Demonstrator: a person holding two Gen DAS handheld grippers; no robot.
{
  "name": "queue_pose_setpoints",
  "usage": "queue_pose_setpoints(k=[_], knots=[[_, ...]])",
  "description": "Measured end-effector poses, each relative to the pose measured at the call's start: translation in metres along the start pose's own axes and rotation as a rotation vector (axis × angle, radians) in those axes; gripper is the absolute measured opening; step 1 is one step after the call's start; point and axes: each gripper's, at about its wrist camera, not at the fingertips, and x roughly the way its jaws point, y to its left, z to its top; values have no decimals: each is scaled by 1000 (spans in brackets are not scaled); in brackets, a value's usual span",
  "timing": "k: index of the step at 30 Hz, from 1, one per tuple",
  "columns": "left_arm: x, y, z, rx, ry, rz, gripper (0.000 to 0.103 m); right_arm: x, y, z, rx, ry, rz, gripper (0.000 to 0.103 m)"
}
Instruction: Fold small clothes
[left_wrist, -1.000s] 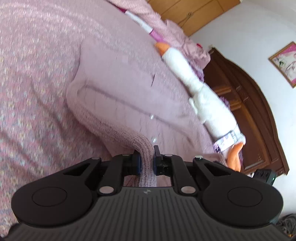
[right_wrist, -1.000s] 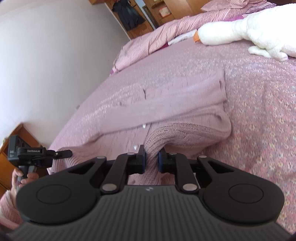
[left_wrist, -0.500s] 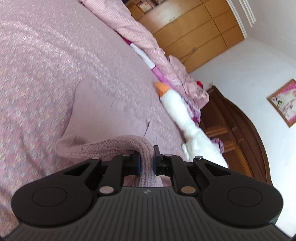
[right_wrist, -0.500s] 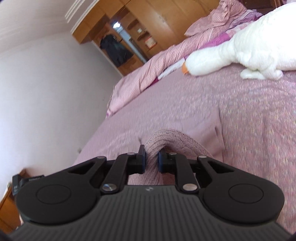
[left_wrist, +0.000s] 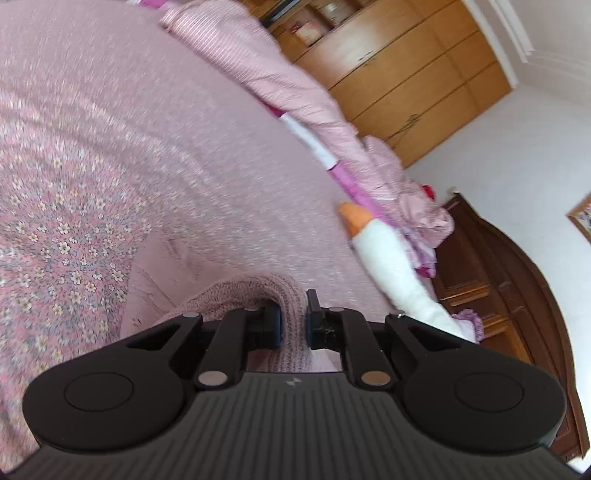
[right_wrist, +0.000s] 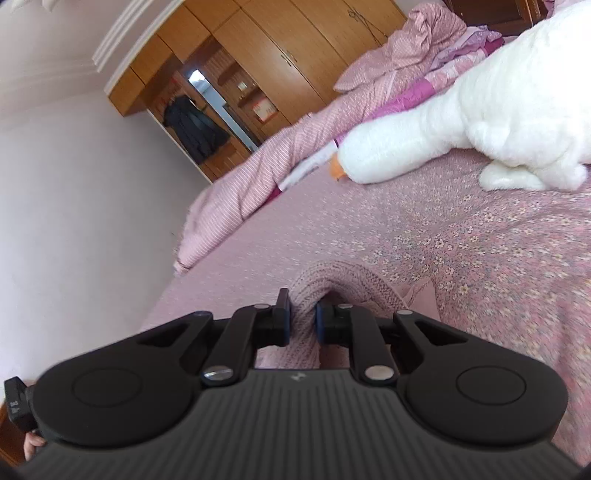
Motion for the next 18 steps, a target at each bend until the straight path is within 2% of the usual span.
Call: queue_pose_setpoints(k=[7, 11, 14, 18], knots=[[68, 48, 11, -32, 48, 127, 13, 63, -32, -6, 59, 40, -79, 17], [98, 76, 14, -94, 86, 164, 13, 93, -55, -17, 115, 99, -145, 18], [107, 84, 15, -92, 91, 161, 14, 102, -62, -27, 119, 104, -133, 17], [105, 78, 16, -61, 103, 170, 19, 95, -51, -27, 83, 122, -132, 26]])
